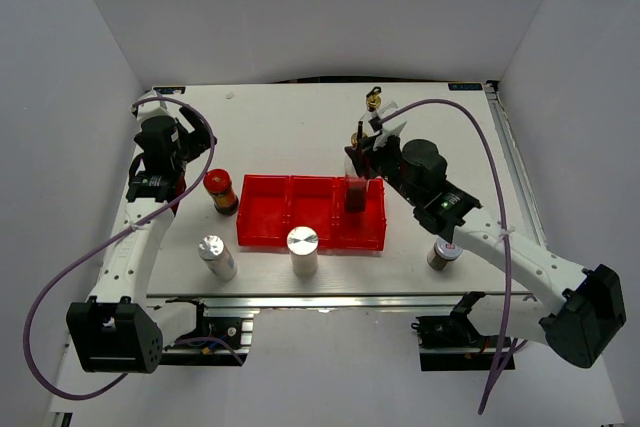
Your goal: Organize the condiment bottles
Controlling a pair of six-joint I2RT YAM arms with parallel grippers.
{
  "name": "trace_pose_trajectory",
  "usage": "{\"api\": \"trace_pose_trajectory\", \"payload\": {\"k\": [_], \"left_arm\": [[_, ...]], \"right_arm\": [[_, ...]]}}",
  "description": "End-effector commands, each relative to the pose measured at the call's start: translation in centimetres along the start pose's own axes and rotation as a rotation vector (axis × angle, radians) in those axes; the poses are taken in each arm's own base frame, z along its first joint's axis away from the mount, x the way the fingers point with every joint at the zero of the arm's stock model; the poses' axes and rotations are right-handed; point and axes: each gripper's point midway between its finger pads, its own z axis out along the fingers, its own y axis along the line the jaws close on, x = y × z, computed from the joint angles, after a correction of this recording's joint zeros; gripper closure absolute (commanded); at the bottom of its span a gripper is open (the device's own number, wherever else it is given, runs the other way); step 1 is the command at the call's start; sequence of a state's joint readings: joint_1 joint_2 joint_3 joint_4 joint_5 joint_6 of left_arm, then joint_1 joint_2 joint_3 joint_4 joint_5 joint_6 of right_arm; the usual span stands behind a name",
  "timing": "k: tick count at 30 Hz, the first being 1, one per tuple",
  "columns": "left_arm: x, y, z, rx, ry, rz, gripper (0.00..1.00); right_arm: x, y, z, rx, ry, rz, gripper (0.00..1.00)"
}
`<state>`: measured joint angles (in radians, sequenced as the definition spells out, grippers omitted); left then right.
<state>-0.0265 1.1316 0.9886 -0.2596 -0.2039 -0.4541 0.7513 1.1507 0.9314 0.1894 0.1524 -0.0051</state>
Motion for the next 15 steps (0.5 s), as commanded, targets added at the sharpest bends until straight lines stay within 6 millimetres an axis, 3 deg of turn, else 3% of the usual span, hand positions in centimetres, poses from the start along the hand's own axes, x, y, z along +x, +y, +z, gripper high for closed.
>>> {"api": "trace_pose_trajectory", "payload": {"k": [1,15], "left_arm": [[-1.3,-0.3,-0.3,0.000,-0.029,-0.014,0.02],[-1.1,-0.9,-0.2,0.037,-0.021,0.003,0.02]], "right_arm": [[-5.1,-1.9,0.0,0.134,-0.219,0.056,1.00],[-3.3,-2.9,1.0,0.211,-0.273,0.068,1.00]]}}
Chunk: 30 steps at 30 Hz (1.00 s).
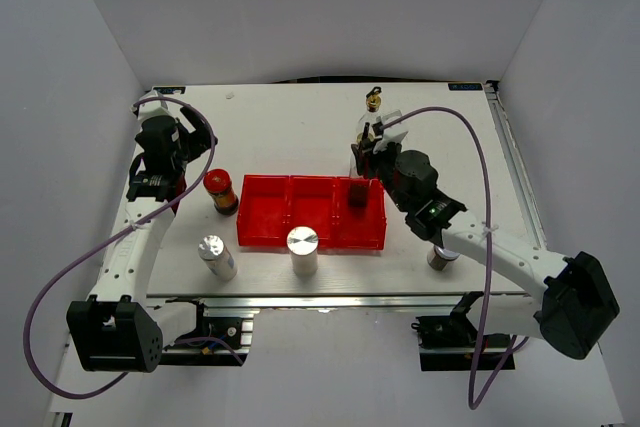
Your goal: Organize the condiment bottles
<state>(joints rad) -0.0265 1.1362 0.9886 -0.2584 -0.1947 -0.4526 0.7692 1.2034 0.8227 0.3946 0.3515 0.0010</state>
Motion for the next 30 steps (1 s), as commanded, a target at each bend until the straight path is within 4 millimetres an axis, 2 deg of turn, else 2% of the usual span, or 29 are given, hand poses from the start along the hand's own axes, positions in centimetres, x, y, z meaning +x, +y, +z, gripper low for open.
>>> {"api": "trace_pose_trajectory", "payload": {"k": [1,10,13,14,15,19,25,28,29,30], "left_arm": [[-1.1,-0.7,-0.3,0.027,-0.025,0.002,0.02],[-1.1,-0.6,-0.5,0.027,-0.028,0.006,0.02],[-1.2,-0.4,-0.6,0.020,-0.032,0.011,0.02],[-1.3,-0.4,-0.5,0.015,-0.032,0.011,0.02],[-1.3,-0.4,-0.6,0.017,-0.033,0.011,0.02],[-1.5,-0.4,-0.9,0.017,-0.044,0.010,0.02],[-1.7,-0.4,-1.0,0.016,-0.049,0.009,0.02],[-1.8,-0.4,-1.0,0.019,-0.049,0.011,0.02],[-1.8,-0.4,-1.0,0.018,-0.049,0.009,0.02],[-1.9,-0.4,-1.0,0.018,-0.053,0.008,0.02]], "right_arm": [[-5.7,-0.5,0.1,0.039,-0.226,0.076,1.00],[-3.9,-0.7,0.7,0.061,-0.186,0.066,1.00],[-3.4,-0.8,0.4,0.066,-0.185,0.066,0.78],[-3.5,-0.9,0.3,0.066,-0.189,0.069,0.57],[-3.3,-0.9,0.2,0.067,-0.182,0.071,0.51],[-3.5,-0.9,-0.2,0.057,-0.181,0.079,0.34],[-4.7,-0.5,-1.0,0.023,-0.179,0.089,0.23],[-6.5,-0.4,-1.3,0.012,-0.194,0.081,0.18],[-6.4,-0.5,-1.4,0.013,-0.172,0.070,0.15],[-7.6,-0.4,-1.5,0.004,-0.183,0.061,0.11]]}}
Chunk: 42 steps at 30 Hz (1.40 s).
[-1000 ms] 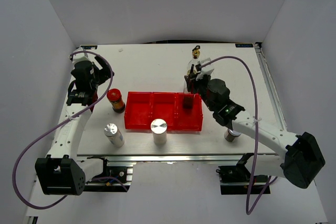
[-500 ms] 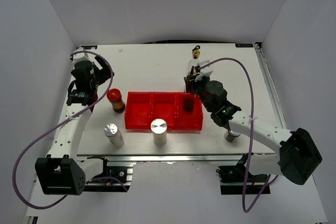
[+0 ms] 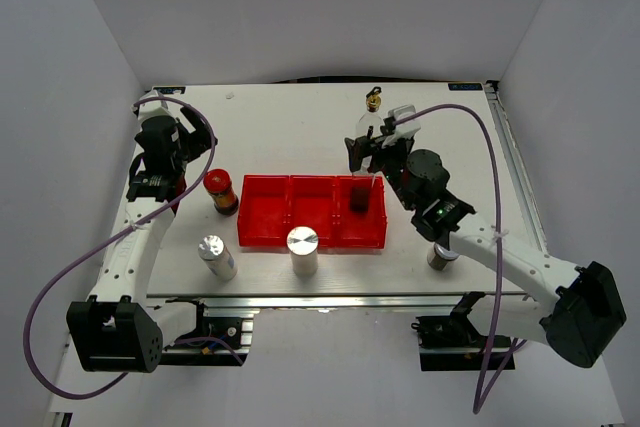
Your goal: Organize the condiment bottles
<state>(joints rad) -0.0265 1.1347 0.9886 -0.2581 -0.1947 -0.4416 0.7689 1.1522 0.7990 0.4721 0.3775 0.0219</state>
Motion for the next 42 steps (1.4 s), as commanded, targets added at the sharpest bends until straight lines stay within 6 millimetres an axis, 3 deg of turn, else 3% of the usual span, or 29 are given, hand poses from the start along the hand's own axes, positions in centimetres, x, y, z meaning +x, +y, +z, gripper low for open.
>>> {"api": "trace_pose_trajectory", "payload": {"k": [1,2,3,6,7,13,14,16,18,22,28,32,42], "left_arm": [[-1.8,-0.4,-0.9,0.016,-0.050,-0.002,0.02],[-1.8,-0.5,-0.9,0.018,-0.050,0.001,0.02],[-1.8,-0.5,-0.9,0.017,-0.051,-0.001,0.02],[-2.0,-0.6,-0.8,0.017,-0.052,-0.001,0.02],[-2.2,-0.7,-0.8,0.020,-0.056,0.000,0.02],[-2.8,-0.9,-0.4,0.015,-0.063,0.003,0.02],[-2.8,-0.9,-0.4,0.014,-0.064,0.006,0.02],[-3.0,-0.9,-0.2,0.009,-0.064,0.008,0.02],[-3.2,-0.9,-0.1,0.005,-0.068,0.010,0.02],[-3.3,-0.6,0.2,-0.015,-0.064,0.019,0.02],[-3.1,-0.7,0.8,-0.020,-0.054,0.025,0.02],[-3.1,-0.6,0.9,-0.027,-0.050,0.031,0.02],[-2.3,-0.3,1.3,-0.034,-0.031,0.036,0.02]], "right_arm": [[-5.4,0.4,-0.1,-0.016,-0.076,0.008,0.10],[-4.6,0.2,0.0,0.000,-0.029,-0.007,0.11],[-6.0,-0.5,0.2,0.041,-0.041,-0.019,0.11],[-6.0,-1.9,0.7,0.118,-0.005,-0.073,0.11],[-7.1,-2.1,0.9,0.131,-0.018,-0.070,0.11],[-7.7,-4.6,3.6,0.212,0.078,-0.063,0.11],[-6.6,-5.4,4.5,0.220,0.116,-0.074,0.11],[-5.0,-4.9,5.5,0.179,0.175,-0.044,0.11],[-5.2,-5.3,6.3,0.154,0.178,-0.026,0.10],[-3.5,-6.7,8.0,0.157,0.228,0.022,0.11],[-1.4,-6.1,9.4,0.085,0.273,0.062,0.11],[-0.3,-5.5,10.3,0.047,0.292,0.047,0.11],[0.9,-7.2,12.1,0.145,0.263,0.058,0.15]]}}
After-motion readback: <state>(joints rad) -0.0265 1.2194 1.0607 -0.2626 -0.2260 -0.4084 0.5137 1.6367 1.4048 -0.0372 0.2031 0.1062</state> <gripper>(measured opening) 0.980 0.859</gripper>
